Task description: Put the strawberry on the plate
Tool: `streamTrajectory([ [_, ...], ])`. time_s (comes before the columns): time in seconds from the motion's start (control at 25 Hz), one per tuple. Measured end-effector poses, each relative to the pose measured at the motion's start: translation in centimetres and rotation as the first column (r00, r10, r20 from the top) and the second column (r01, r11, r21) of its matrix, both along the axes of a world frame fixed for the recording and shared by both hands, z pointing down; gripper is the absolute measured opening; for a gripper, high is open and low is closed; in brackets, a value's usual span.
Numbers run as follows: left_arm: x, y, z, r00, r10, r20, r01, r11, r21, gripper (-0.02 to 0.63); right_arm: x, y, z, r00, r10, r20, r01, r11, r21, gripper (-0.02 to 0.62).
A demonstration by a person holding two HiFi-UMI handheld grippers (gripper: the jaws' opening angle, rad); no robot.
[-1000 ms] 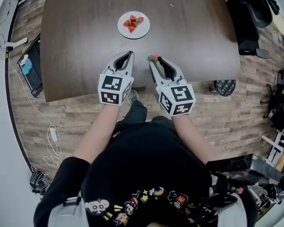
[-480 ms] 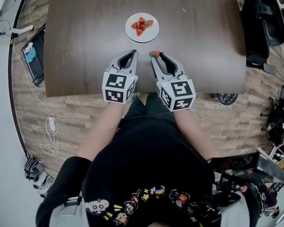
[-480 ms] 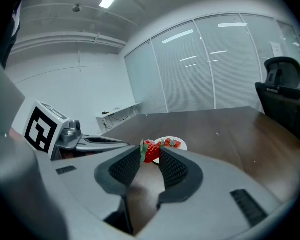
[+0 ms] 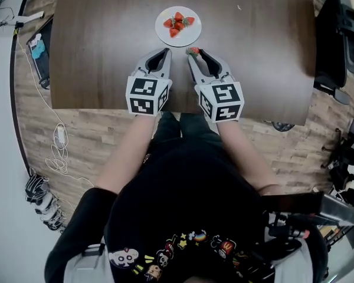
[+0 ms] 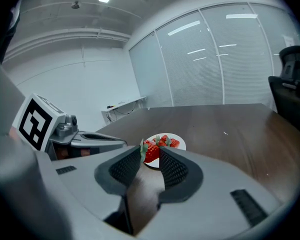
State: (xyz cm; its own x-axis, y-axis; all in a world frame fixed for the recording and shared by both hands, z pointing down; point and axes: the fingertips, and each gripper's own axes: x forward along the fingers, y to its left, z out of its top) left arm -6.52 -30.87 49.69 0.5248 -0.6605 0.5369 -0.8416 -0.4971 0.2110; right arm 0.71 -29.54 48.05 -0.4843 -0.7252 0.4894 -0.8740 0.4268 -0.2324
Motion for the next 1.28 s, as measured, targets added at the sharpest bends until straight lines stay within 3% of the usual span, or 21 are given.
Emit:
streamTrajectory([
  [0.64,-0.9,-1.3,4.7,0.994,-0.097,0.046,0.101,0.990,-0.101,-0.011,-0.5,-4.4,6.4,0.993,-0.106,-0.051,0.102,0.992,-0.074,0.118],
  [1.28,-0.2,-1.9,6.0,0.993,-0.114,0.041,0.118,0.984,-0.133,-0.011,-1.9,-7.1,9.0,0.969,-0.193,-0.155,0.177,0.978,-0.113,0.118],
])
